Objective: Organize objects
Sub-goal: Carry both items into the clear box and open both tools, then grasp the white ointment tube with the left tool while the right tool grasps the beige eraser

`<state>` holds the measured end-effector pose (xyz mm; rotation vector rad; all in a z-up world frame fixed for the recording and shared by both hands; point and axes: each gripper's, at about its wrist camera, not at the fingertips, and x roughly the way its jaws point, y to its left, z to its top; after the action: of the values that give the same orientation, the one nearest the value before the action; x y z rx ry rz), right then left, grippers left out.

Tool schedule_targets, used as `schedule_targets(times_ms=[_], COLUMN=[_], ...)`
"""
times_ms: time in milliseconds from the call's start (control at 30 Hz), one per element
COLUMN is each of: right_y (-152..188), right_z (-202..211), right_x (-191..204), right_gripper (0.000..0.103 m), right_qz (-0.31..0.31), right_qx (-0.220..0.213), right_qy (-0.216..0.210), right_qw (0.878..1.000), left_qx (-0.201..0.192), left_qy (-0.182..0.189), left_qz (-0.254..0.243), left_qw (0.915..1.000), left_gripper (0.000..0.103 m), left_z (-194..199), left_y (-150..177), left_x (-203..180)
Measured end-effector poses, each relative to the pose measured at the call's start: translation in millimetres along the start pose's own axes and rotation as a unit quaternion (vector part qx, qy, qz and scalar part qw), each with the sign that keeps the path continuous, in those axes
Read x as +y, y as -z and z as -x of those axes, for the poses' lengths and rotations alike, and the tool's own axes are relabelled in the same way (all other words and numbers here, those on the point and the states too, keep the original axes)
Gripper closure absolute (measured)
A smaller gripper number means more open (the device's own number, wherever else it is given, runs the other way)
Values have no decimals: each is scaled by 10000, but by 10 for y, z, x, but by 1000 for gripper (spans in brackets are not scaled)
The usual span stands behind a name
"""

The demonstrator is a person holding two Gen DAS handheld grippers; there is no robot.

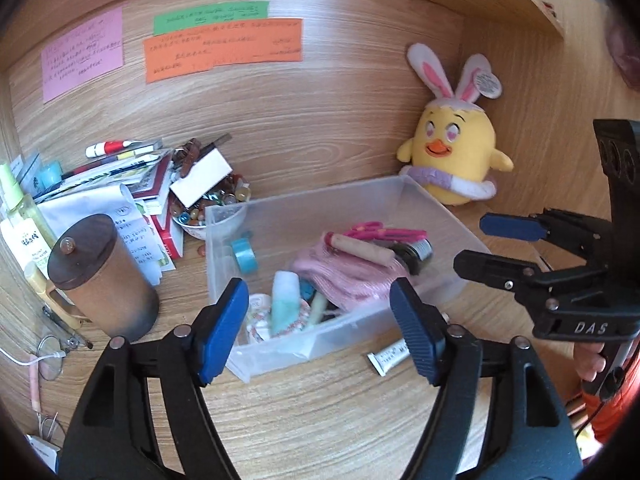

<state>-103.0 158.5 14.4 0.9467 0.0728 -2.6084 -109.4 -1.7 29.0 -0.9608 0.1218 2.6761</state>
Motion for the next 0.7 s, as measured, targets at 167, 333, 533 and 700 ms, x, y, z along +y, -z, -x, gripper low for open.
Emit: schedule_targets(times_ms=[167,333,533,700], right_y=[250,521,771,874], right_z=[103,-3,-130,-164], right_x=[-115,-196,-372,-471], right_gripper=[42,42,42,42], right_qz=[-119,-191,-603,-759], right_qx=[186,653,975,1081], right_qy=[63,61,-45,-98], right_qw=[9997,9977,9934,9912], left_qx=[294,764,1336,1569], left_qy=[125,384,750,840], left_qz=[-281,-374,-553,-734], left_qw=[9991,9956,9866,9813], left_gripper=[30,30,30,30], left_z=[-67,-325,-711,-906], left_y=[208,350,373,379], left_x=[-209,-363,-555,-671])
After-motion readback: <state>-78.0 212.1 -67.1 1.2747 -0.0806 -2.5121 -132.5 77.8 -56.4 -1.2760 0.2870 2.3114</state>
